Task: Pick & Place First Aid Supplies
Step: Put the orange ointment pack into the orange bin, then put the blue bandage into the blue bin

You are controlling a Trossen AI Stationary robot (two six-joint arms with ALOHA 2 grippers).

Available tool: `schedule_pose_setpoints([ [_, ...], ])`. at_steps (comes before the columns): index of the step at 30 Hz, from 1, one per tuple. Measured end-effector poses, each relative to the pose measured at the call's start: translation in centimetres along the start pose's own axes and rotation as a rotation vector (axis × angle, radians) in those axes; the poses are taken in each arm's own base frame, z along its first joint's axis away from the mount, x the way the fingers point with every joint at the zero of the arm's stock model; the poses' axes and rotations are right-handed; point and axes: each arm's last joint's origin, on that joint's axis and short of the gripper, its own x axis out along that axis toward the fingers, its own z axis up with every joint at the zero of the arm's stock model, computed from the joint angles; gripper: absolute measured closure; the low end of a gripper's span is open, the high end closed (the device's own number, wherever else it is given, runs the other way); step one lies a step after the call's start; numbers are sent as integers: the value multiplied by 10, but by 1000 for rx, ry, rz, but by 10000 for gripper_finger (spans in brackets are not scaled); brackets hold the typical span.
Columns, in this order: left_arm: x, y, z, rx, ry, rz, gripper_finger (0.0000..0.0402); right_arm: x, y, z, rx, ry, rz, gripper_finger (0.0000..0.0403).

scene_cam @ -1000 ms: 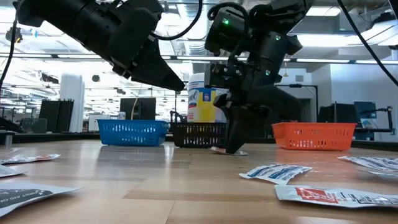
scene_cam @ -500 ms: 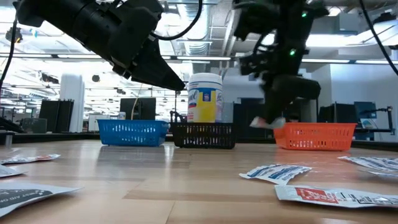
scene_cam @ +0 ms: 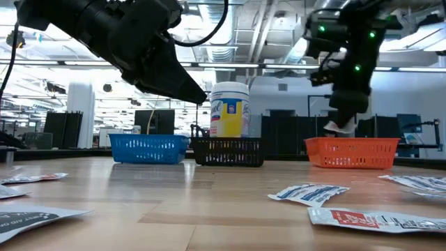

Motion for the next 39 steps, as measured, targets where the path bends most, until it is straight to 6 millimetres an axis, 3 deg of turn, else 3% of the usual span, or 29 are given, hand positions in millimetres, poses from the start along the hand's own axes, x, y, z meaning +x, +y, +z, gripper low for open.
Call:
schedule_pose_setpoints([
  [7,1,2,1,-3,-1,10,317,4,-6,-10,41,-47,82,339],
  [15,1,2,1,-5,-3,10,317,-24,2,-11,0,-150,188,296],
  [20,1,2,1,-5,-4,9,317,-53,9,-12,-30,-287,266,290],
  [26,1,2,1,-6,-4,9,317,-74,17,-20,-82,-383,351,290],
  [39,1,2,1,-5,-4,10,317,-78,51,-31,-258,-306,531,290],
])
